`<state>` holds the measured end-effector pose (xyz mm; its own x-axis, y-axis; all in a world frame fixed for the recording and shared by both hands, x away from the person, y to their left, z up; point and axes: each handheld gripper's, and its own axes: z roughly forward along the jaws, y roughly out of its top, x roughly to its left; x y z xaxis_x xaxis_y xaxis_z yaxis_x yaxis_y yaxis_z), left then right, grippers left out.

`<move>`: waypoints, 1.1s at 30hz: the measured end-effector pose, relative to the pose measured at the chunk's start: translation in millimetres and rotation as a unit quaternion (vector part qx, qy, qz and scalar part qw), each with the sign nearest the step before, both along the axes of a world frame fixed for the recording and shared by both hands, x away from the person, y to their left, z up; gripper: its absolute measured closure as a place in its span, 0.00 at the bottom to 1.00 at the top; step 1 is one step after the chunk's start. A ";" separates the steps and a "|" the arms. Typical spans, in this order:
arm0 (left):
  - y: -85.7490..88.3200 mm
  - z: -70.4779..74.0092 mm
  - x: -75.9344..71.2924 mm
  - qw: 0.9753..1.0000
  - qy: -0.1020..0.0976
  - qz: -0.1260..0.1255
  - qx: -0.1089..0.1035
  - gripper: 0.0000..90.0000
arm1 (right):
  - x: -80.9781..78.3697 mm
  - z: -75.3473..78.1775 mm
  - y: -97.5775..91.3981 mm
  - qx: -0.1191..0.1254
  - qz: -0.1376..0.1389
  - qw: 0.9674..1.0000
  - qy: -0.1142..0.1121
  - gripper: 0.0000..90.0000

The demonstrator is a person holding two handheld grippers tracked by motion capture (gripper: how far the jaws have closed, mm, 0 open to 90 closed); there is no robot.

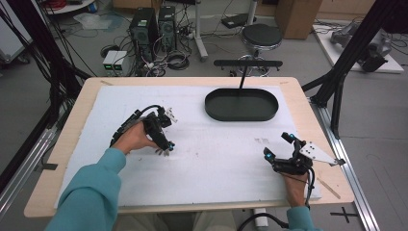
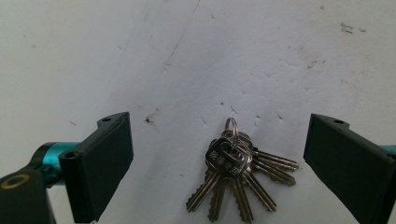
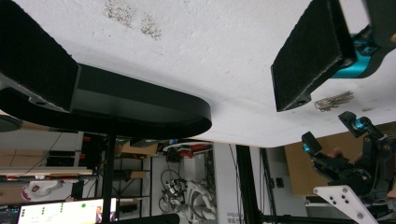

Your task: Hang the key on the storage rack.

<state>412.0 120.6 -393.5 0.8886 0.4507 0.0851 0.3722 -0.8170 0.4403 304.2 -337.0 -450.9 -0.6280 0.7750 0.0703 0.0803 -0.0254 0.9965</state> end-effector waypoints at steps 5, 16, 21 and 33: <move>0.3 -2.4 0.5 1.000 0.006 0.000 0.008 0.12 | -0.2 0.0 0.0 0.000 0.000 1.000 0.000 0.00; -2.7 -6.6 1.1 1.000 0.015 0.000 0.027 0.23 | -0.2 0.0 0.0 0.000 0.000 1.000 0.000 0.00; -2.8 -7.0 1.4 1.000 0.017 -0.001 0.026 0.27 | -0.2 0.0 0.0 0.000 0.000 1.000 0.000 0.00; -2.3 -5.8 1.2 0.999 0.019 -0.007 0.024 0.46 | -0.4 0.0 0.1 0.002 0.000 1.000 0.002 0.00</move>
<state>413.2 118.3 -399.3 0.8980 0.4341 0.0718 0.3763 -0.8423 0.3860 303.8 -336.9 -450.8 -0.6270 0.7753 0.0759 0.0841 -0.0295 0.9960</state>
